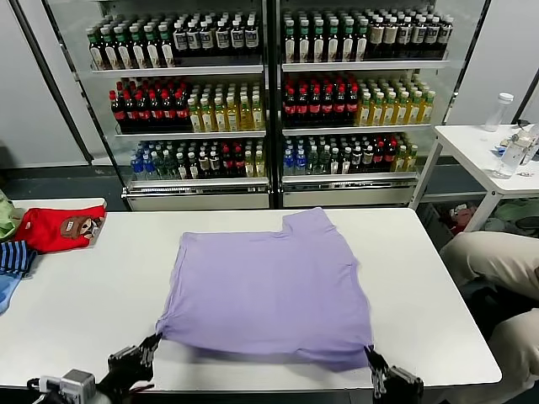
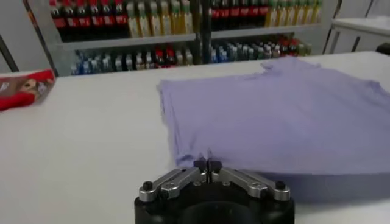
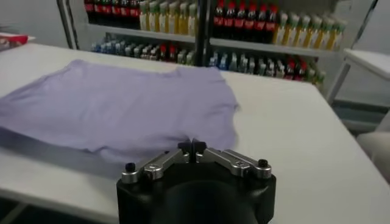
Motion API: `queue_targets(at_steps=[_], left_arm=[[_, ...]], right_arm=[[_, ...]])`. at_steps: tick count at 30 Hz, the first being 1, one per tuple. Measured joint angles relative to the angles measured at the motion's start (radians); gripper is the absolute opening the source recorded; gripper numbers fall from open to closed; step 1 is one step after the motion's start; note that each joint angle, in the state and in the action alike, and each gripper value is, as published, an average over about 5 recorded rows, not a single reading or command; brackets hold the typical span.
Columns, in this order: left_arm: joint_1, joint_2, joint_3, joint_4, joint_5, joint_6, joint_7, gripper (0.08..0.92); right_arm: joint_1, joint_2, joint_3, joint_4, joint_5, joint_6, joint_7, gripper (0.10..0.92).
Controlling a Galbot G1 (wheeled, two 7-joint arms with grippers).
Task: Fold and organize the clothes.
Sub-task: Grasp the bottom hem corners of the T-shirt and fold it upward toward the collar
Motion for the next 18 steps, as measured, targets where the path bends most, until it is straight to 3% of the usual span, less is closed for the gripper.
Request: queue_targets(at_steps=[18], left_arm=[[-0.307,-0.085,0.101,0.221,0.08,-0.019,0.09,0.087]], right_arm=[[0.301,0.007,-0.079,-0.194,0.051,-0.05,0.008,0.123]])
